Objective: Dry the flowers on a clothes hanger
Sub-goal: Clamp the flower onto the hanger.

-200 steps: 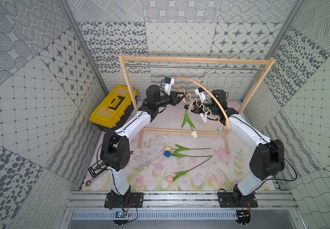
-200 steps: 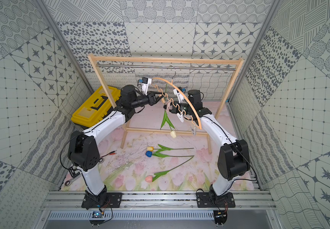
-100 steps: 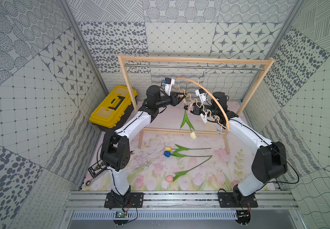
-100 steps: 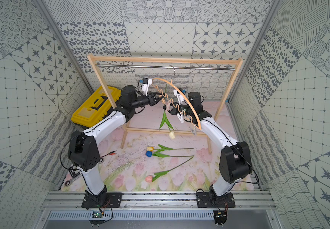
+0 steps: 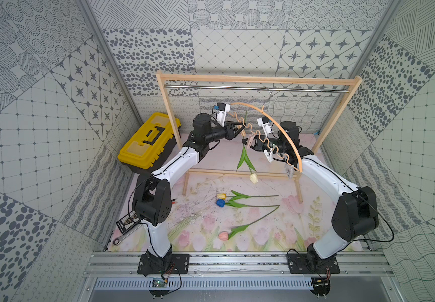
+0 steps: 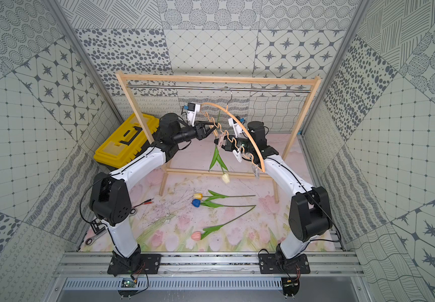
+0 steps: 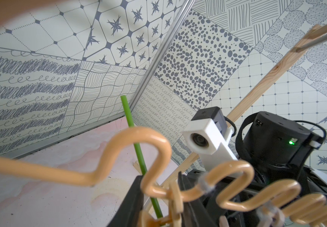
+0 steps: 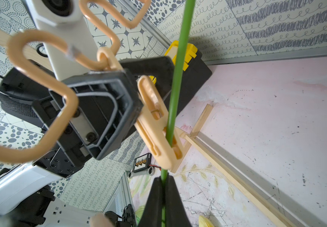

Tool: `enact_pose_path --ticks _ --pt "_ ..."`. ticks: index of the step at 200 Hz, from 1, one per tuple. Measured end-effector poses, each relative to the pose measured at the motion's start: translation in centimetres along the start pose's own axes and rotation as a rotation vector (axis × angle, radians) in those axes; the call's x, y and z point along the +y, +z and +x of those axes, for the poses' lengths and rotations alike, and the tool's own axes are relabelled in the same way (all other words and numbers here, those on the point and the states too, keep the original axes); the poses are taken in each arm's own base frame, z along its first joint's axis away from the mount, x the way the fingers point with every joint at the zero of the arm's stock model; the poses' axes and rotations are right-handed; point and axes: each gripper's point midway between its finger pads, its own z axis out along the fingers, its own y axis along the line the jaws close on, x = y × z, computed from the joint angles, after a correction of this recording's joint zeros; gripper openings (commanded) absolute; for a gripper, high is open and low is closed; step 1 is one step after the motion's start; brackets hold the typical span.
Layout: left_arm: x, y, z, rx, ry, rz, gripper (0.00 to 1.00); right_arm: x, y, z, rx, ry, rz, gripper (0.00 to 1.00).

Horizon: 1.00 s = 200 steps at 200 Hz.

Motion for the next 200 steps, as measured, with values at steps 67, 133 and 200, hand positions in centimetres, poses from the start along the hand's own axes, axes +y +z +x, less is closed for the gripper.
enact_pose_path --ticks 67,133,200 --pt "0.1 -0.1 0.2 0.001 -0.011 -0.005 0.61 0.0 0.0 0.1 0.007 -0.021 -0.002 0.0" --pt "-0.1 -1.5 0.4 0.001 -0.007 -0.04 0.72 -1.5 -0.1 0.8 0.021 -0.019 0.068 0.33" --pt "0.6 -5.5 4.4 0.041 -0.034 -0.156 0.76 -8.7 -7.3 2.0 -0.073 0.044 0.575 0.51"
